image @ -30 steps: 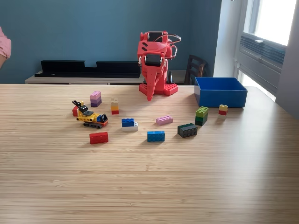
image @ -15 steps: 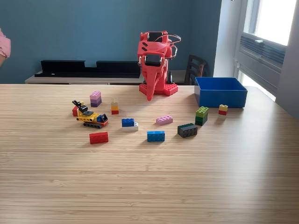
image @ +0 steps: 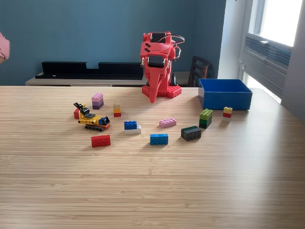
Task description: Grasp a lego block and put it in the bin.
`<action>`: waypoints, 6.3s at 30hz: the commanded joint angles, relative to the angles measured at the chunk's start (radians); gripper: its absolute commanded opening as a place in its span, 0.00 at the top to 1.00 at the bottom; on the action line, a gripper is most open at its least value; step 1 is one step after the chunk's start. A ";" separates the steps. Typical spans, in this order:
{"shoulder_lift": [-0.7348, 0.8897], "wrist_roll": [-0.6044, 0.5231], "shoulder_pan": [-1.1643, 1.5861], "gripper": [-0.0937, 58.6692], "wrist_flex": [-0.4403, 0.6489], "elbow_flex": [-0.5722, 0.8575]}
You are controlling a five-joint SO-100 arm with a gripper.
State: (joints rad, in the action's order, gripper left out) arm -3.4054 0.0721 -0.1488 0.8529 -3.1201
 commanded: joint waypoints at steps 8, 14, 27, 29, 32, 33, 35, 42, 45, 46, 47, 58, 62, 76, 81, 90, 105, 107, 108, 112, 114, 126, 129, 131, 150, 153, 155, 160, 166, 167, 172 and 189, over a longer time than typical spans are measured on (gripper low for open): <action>-0.051 -0.006 0.005 1.00 0.002 -0.006; -0.051 -0.006 0.005 1.00 0.002 -0.006; -0.051 0.012 0.015 1.00 0.002 -0.006; -0.051 0.012 0.015 1.00 0.002 -0.006; -0.051 0.014 0.015 1.00 0.002 -0.006; -0.051 0.017 0.017 1.00 0.002 -0.006; -0.051 0.020 0.020 1.00 0.002 -0.006; -0.051 0.035 0.032 1.00 0.002 -0.006; -0.051 0.038 0.035 1.00 0.000 -0.006; -0.051 0.038 0.035 1.00 -0.002 -0.006; -0.051 0.034 0.034 1.00 -0.006 -0.006; -0.049 0.002 0.029 1.00 -0.067 -0.003; -0.015 0.003 0.029 1.00 -0.130 0.003; 0.712 -0.112 -0.084 1.00 -0.227 0.383; 0.902 -0.219 -0.167 1.00 -0.216 0.546; 1.088 -0.416 -0.295 0.65 -0.101 0.842; 1.278 -0.360 -0.394 0.40 0.259 1.209; 1.315 -0.344 -0.399 0.39 0.273 1.216; 1.335 -0.337 -0.403 0.39 0.273 1.216; 1.431 -0.321 -0.425 0.41 0.267 1.235; 1.491 -0.314 -0.434 0.42 0.265 1.259; 1.782 -0.284 -0.479 0.38 0.267 1.466; 1.835 -0.278 -0.477 0.39 0.267 1.491; 1.867 -0.276 -0.476 0.40 0.267 1.506; 2.114 -0.307 -0.472 0.58 0.268 1.660; 2.137 -0.321 -0.469 0.64 0.268 1.677; 2.149 -0.327 -0.463 0.70 0.267 1.681; 2.168 -0.356 -0.451 0.90 0.256 1.680; 2.168 -0.364 -0.440 0.93 0.253 1.675; 2.166 -0.365 -0.440 0.93 0.253 1.672; 2.154 -0.367 -0.442 0.93 0.255 1.632; 1.865 -0.296 -0.333 1.00 0.586 1.845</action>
State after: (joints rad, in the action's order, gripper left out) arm -1.2885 -0.2316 -0.5461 1.3698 -1.4082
